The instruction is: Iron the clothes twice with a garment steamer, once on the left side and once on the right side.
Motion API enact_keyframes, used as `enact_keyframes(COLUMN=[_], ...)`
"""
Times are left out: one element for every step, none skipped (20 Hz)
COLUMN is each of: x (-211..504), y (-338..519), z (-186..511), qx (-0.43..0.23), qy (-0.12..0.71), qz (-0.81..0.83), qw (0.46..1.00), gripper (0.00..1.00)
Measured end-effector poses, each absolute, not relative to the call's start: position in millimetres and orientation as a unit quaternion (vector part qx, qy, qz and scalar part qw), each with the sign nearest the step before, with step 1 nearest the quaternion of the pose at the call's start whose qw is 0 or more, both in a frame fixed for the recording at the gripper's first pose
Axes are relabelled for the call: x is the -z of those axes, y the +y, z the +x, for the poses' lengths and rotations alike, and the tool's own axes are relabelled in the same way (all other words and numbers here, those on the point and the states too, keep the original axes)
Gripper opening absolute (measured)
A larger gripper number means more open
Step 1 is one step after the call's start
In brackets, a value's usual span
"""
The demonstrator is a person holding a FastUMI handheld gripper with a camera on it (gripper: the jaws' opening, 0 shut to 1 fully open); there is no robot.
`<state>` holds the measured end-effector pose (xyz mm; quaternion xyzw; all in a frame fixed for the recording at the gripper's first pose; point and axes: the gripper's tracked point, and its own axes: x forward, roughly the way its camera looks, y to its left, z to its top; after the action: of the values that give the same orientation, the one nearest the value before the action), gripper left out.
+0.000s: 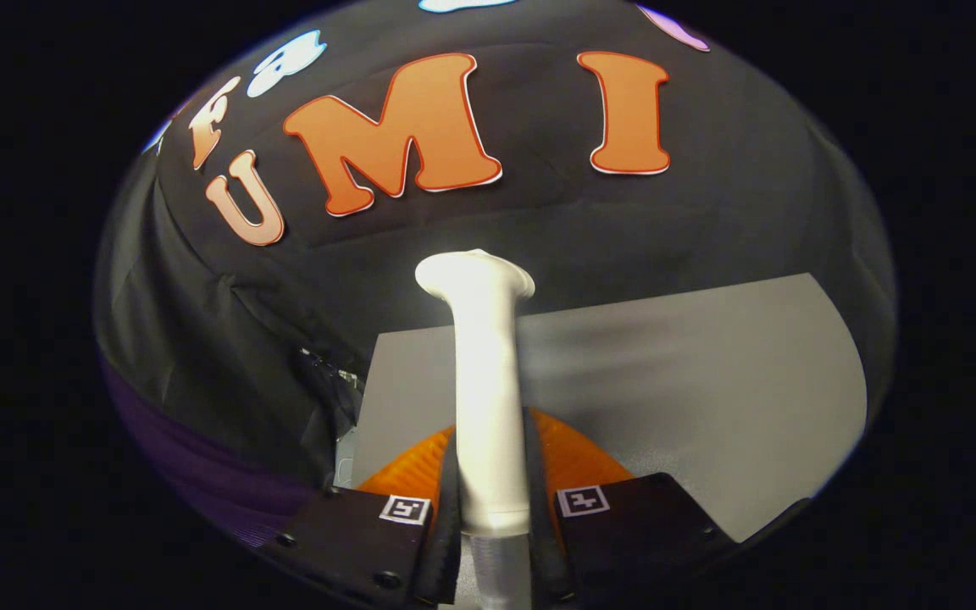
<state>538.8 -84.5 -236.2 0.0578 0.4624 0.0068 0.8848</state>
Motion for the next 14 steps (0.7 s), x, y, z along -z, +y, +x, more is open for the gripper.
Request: enact_keyframes(x=[231,226,221,214,209,200,192,185,177,171,165,160,155,148], y=[-85,-87,-89,-91,-93,-95,-96,-95,-95,-95,-95,-95,-96,-96], z=[539,537,535,532,528,522,515,508,502,494,486,478,471,463], qx=[-0.003,0.003,0.011,0.019,0.026,0.030,0.034,0.037,0.041,0.045,0.051,0.057,0.065,0.074], qy=[0.453,0.443,0.432,0.419,0.407,0.395,0.382,0.368,0.353,0.340,0.327,0.318,0.308,0.296], qz=[0.050,0.044,0.042,0.043,0.045,0.045,0.046,0.046,0.043,0.039,0.037,0.037,0.040,0.042], qw=[0.890,0.895,0.901,0.907,0.912,0.917,0.922,0.928,0.934,0.939,0.943,0.946,0.948,0.951], gripper=[0.41,0.41,0.41,0.41,0.41,0.41,0.41,0.41,0.41,0.41,0.41,0.41,0.41,0.41])
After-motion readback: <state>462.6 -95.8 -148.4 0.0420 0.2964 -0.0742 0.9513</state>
